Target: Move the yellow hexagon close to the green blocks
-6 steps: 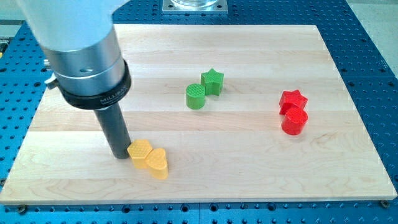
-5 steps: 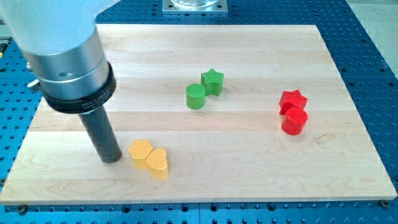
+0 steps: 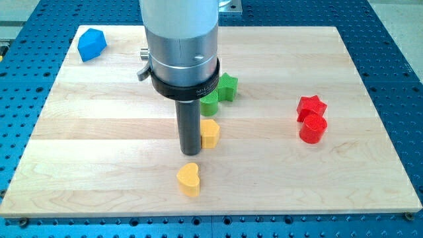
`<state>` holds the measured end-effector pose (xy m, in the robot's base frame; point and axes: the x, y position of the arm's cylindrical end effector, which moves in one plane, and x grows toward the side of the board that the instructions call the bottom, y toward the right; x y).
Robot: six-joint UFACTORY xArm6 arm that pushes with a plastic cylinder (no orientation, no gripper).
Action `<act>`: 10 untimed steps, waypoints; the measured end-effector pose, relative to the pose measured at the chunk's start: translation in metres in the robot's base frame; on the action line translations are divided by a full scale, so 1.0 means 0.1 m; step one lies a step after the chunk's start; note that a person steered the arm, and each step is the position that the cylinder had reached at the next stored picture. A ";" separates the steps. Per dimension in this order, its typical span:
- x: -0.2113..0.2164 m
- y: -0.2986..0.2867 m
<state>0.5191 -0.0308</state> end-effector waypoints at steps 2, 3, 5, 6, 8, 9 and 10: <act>-0.37 0.48; -0.32 0.48; 0.50 1.00; 0.13 0.99; -0.01 0.96; -0.32 0.94; -0.32 0.97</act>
